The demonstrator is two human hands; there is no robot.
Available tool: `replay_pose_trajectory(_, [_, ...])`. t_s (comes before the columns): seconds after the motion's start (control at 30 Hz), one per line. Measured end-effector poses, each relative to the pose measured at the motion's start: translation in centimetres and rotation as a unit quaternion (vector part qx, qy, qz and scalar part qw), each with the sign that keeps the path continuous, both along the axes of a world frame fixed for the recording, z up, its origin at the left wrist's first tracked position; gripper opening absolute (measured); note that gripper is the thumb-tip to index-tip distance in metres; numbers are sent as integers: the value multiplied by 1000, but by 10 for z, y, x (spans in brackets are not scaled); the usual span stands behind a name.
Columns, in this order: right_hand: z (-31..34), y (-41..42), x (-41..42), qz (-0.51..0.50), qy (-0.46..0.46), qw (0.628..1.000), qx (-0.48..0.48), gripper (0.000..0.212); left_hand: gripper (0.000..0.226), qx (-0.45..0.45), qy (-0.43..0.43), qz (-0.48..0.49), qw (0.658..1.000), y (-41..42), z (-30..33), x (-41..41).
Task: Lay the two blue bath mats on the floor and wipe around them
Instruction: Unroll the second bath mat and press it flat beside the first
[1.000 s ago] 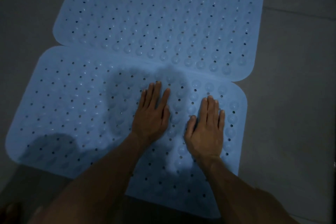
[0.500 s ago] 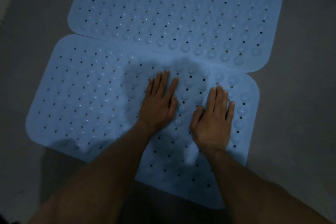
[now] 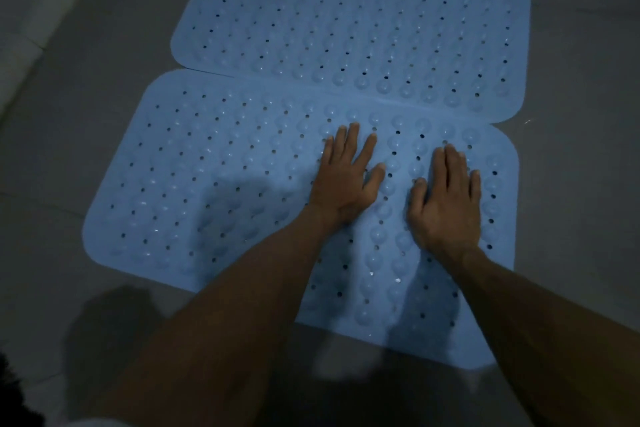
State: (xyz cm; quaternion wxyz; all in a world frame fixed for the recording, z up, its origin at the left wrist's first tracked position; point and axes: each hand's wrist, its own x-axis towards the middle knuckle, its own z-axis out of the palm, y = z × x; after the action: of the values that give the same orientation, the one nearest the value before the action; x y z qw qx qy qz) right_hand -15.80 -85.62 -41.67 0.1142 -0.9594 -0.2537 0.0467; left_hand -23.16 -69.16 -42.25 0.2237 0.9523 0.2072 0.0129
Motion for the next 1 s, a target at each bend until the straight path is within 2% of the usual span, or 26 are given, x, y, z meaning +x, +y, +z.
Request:
replay_pose_trajectory(0.1, [6,3,3,15,44,998,-37,64,57,-109,22,-25,993,19,16,-7])
replay_pose_trajectory(0.17, [17,7,10,19,79,992,-95,66,57,-71,33,-40,996,33,21,-32])
replay_pose_trajectory(0.27, [37,20,-2,6,84,984,-154,68,62,47,29,-37,998,52,13,-91])
replay_pose_trajectory(0.33, [45,39,-36,-7,80,989,-126,68,61,111,16,-23,993,66,3,-128])
replay_pose_trajectory(0.4, [42,61,-78,-1,80,994,-73,67,59,138,-1,3,990,76,-2,-151])
replay_pose_trajectory(0.57, [18,110,-153,52,77,996,3,65,68,112,21,38,993,84,-3,-167])
replay_pose_trajectory(0.67, [0,119,-164,40,62,997,11,65,70,94,15,41,995,83,-8,-164])
replay_pose_trajectory(0.77, [-11,119,-166,22,20,999,26,65,65,115,11,44,992,82,-14,-163])
replay_pose_trajectory(1.0, [-9,124,-165,3,22,1000,13,66,64,112,41,36,992,82,-4,-161])
